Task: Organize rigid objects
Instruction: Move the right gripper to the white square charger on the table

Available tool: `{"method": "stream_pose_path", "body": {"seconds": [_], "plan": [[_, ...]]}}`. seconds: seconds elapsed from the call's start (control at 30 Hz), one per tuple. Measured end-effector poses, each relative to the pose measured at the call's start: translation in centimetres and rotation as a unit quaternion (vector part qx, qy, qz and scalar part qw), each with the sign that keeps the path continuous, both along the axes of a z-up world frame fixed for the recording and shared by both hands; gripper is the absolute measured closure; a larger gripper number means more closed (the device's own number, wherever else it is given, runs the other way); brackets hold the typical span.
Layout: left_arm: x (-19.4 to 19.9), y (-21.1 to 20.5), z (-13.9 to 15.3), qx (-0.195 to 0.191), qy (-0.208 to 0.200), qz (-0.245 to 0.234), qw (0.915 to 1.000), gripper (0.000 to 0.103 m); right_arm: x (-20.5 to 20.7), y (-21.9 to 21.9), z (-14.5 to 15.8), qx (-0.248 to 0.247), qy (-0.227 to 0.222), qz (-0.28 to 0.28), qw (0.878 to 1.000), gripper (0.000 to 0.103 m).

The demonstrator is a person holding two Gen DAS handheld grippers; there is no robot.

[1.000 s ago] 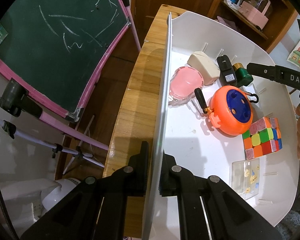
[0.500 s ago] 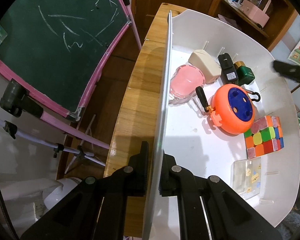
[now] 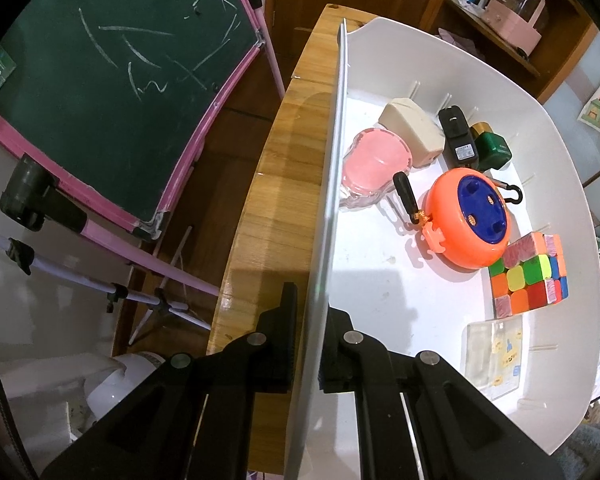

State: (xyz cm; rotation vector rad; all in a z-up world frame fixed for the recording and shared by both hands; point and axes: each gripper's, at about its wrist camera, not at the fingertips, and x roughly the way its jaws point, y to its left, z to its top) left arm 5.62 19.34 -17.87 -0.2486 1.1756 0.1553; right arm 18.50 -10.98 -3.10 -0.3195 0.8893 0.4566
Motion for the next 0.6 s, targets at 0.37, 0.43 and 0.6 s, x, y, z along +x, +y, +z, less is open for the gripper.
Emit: {"method": "stream_pose_path", "body": {"seconds": [0.37, 0.43, 0.6], "plan": [[0.2, 0.1, -0.2, 0.0, 0.006, 0.003, 1.0, 0.092, -0.2, -0.6, -9.3, -0.045, 0.031, 0.011, 0.998, 0.034], [0.2, 0.1, -0.2, -0.001, 0.006, 0.004, 1.0, 0.092, -0.2, -0.5, -11.0, -0.044, 0.044, 0.011, 0.998, 0.034], [0.2, 0.2, -0.2, -0.002, 0.006, 0.004, 1.0, 0.092, 0.3, -0.2, -13.3, -0.02, 0.065, 0.007, 0.998, 0.034]]}}
